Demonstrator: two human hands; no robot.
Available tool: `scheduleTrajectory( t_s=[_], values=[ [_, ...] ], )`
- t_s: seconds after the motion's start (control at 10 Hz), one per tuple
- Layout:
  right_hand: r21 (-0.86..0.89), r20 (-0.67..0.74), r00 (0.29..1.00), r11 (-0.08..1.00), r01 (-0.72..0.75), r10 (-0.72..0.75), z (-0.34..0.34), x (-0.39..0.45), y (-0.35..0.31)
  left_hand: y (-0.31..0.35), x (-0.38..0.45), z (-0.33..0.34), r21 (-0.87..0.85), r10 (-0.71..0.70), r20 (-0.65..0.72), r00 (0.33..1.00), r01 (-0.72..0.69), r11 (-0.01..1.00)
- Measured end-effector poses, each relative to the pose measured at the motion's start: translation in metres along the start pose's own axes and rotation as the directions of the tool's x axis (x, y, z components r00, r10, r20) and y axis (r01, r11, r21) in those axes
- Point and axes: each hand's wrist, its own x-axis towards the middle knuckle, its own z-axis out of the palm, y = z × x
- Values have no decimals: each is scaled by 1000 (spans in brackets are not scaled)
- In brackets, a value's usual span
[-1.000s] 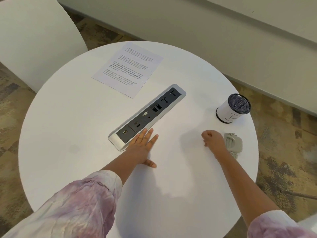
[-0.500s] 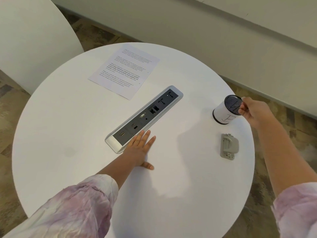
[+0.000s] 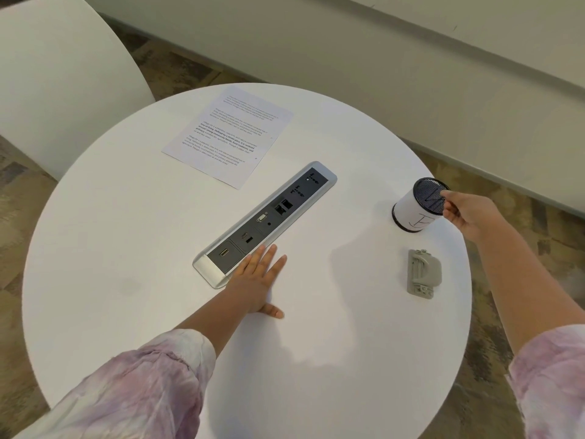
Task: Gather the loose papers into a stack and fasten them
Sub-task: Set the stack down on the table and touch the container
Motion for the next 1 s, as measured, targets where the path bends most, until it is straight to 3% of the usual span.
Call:
scheduleTrajectory(
  t_s=[0.1, 0.3, 0.4, 0.6, 0.8, 1.0],
  values=[
    [13, -19, 999, 1000, 28, -28, -2, 0, -1, 0, 1, 1, -4, 3, -7, 1000, -3, 1000],
    [-168, 19, 968, 954, 249, -249, 9, -21, 9, -2, 3, 5, 17, 9, -33, 999, -8, 1000],
    [-268, 114, 939, 900, 344, -325, 25, -42, 29, -3, 3, 8, 7, 13, -38, 999, -13, 1000],
    [-555, 259, 909, 720, 416, -326, 67, -89, 98, -3, 2, 6, -6, 31, -38, 999, -31, 1000],
    [-544, 344, 890, 708, 449, -300, 108, -148, 151, -6, -9, -3, 34, 118, -91, 989, -116, 993],
    [-580, 323, 883, 665, 470, -342, 144, -190, 166, -47, -35, -7, 109, 178, -282, 943, -153, 982]
  ],
)
